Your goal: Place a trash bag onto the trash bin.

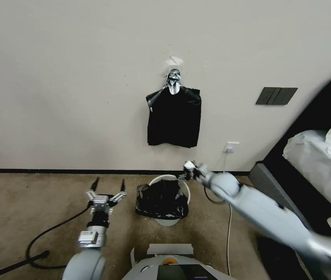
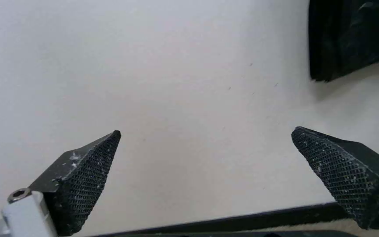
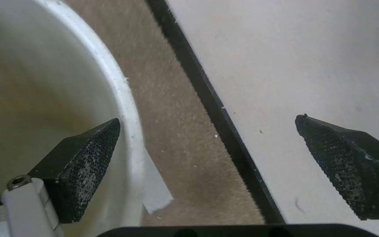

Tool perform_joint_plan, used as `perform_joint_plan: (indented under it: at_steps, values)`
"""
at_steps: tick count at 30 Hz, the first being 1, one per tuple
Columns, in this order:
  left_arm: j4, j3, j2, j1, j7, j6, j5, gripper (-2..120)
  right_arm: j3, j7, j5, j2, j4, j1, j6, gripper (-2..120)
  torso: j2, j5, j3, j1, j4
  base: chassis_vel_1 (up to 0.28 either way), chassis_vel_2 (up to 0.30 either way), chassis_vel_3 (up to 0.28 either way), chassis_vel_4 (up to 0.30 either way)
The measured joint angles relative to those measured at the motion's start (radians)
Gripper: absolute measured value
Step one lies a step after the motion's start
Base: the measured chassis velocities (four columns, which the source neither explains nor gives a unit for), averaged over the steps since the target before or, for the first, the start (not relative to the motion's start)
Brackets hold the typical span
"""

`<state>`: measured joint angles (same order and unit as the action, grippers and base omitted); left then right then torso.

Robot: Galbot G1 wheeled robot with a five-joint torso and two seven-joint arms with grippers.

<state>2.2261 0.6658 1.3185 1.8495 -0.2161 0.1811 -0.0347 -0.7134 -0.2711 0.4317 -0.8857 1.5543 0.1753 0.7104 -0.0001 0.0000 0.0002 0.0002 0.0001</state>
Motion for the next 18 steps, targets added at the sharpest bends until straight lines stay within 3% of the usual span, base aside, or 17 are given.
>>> perform_joint_plan:
  at_steps: [9, 18]
  values:
    - [-0.044, -0.046, 0.039, 0.002, 0.002, -0.002, -0.029, 100, -0.213, -0.027, 0.108, -0.061, -0.108, -0.132, -0.001, 100, 0.0, 0.0002, 0.0, 0.0, -0.0003, 0.0, 0.0, 0.0, 0.0]
    - [-0.062, -0.061, 0.044, 0.005, 0.004, 0.002, -0.043, 100, -0.247, -0.01, 0.167, -0.075, -0.099, -0.146, 0.011, 95, 0.0, 0.0, 0.0, 0.0, -0.0002, 0.0, 0.0, 0.0, 0.0]
